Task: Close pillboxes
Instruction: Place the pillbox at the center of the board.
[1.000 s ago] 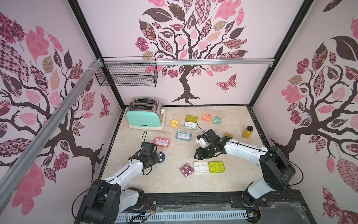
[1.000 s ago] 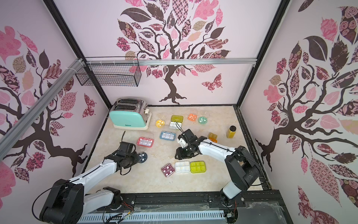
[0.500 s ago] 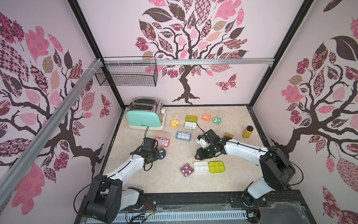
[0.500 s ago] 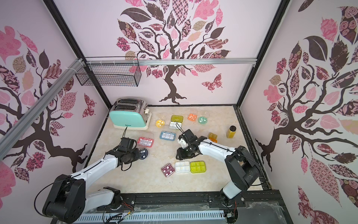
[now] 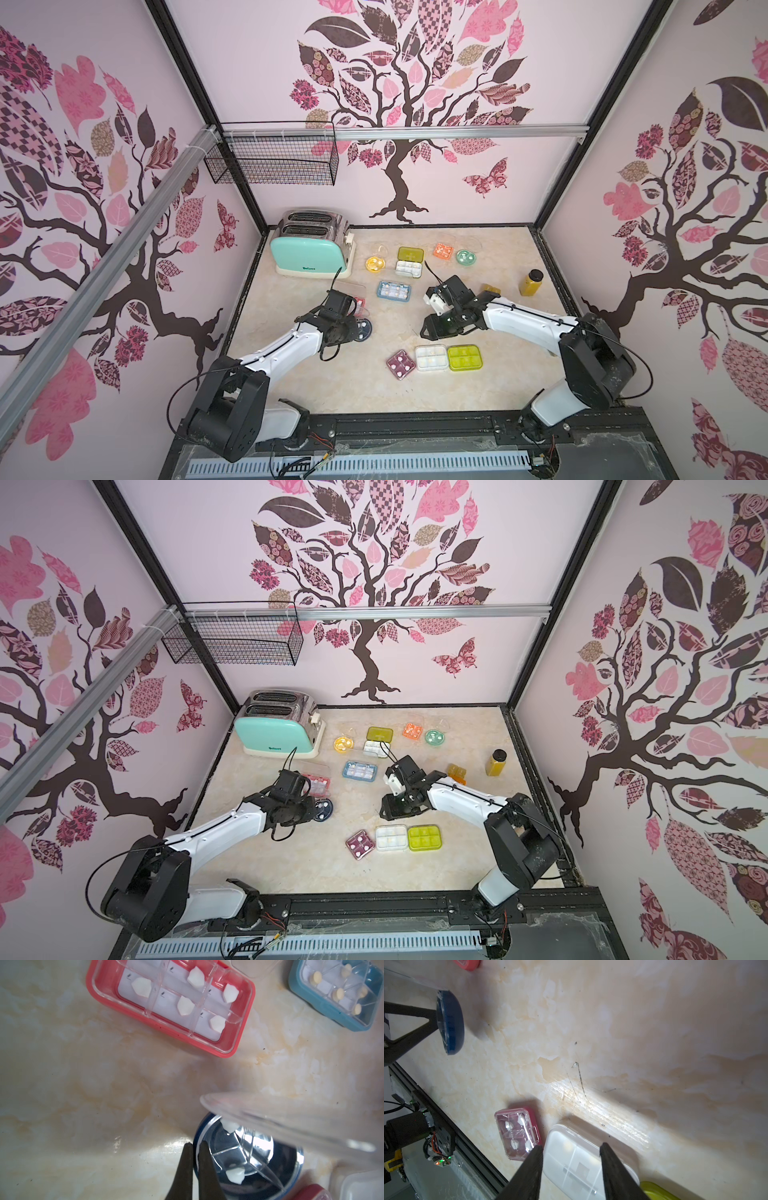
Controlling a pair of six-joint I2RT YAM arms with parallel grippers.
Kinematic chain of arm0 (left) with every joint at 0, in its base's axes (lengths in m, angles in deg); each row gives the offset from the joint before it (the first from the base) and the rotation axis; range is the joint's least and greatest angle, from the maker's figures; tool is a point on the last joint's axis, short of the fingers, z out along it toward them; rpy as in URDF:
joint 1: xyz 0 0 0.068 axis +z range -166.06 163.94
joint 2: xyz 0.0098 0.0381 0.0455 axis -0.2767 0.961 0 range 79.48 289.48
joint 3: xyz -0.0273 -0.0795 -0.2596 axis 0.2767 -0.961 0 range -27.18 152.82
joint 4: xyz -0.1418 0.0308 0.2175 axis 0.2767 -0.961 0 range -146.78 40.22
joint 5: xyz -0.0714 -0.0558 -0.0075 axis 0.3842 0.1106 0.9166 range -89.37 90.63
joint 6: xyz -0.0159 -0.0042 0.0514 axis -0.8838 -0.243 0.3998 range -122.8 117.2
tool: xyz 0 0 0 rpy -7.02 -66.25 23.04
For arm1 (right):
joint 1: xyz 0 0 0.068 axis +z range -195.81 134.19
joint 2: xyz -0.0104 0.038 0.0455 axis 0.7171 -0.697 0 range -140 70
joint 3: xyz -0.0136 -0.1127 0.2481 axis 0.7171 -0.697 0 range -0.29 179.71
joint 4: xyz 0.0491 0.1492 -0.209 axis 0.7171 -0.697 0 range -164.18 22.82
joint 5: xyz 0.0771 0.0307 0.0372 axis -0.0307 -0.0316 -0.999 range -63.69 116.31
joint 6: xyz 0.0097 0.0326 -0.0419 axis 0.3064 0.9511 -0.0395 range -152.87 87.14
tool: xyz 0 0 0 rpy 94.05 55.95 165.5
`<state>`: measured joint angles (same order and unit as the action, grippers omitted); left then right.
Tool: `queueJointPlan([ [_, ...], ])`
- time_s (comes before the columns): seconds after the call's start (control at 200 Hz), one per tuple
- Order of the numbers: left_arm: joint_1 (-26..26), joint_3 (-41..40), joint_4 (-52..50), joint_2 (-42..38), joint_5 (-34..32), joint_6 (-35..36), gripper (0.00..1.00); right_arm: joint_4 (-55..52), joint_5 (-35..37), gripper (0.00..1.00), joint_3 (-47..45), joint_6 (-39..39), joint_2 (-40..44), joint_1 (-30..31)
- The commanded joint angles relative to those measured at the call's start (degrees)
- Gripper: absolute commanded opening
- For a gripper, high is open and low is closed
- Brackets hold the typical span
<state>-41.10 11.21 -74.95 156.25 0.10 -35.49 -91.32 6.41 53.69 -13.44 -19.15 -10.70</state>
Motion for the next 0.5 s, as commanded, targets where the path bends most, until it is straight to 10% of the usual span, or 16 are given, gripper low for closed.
queueJointPlan([
  [0.0,-2.47,2.62,1.08,1.38,1.03,1.75,0.05,0.70,2.11,0.49,-0.51,0.33,2.84,-2.34],
  [0.495,-17.84,22.15,-1.05,21.07,-4.68,4.81,0.03,1.56,2.49,0.46,-5.90,1.80,8.12,-9.37],
])
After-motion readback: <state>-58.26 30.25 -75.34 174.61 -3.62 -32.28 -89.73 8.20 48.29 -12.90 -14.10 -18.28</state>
